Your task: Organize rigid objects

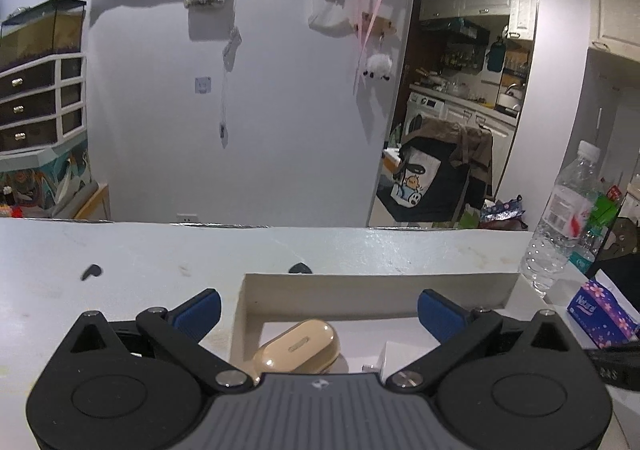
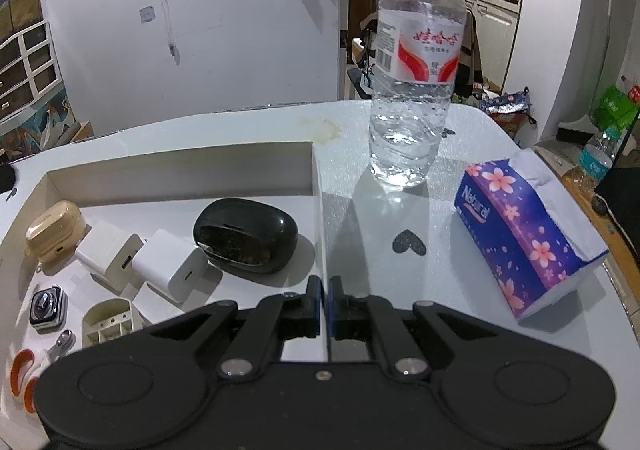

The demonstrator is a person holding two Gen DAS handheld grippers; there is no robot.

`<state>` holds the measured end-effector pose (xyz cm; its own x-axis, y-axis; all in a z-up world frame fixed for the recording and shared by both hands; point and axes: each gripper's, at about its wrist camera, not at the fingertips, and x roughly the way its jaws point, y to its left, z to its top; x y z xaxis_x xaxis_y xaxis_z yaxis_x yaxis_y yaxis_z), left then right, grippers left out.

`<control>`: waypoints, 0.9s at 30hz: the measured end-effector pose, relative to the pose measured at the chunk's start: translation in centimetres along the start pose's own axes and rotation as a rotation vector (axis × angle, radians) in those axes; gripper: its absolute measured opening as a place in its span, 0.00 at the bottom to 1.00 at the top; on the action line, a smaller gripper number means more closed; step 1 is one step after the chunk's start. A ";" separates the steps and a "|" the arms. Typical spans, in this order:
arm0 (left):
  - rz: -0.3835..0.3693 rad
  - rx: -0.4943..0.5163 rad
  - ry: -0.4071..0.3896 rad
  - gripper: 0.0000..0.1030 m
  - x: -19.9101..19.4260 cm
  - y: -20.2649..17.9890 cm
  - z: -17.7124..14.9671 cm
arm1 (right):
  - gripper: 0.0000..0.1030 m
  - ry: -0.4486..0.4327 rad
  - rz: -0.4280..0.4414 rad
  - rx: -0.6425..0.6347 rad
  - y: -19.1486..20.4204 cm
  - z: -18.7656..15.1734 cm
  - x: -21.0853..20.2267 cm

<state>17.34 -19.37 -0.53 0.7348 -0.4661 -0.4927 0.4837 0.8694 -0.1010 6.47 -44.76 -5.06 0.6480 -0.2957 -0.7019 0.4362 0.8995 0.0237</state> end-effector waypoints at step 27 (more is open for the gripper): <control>0.074 0.043 -0.149 1.00 -15.1 3.2 -2.4 | 0.36 -0.157 0.226 -0.112 8.4 -1.2 -11.5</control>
<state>6.68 -9.20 4.53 0.8302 -0.4229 -0.3632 0.4430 0.8960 -0.0306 1.90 -33.42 2.36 0.8130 -0.1223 -0.5693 0.2043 0.9755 0.0821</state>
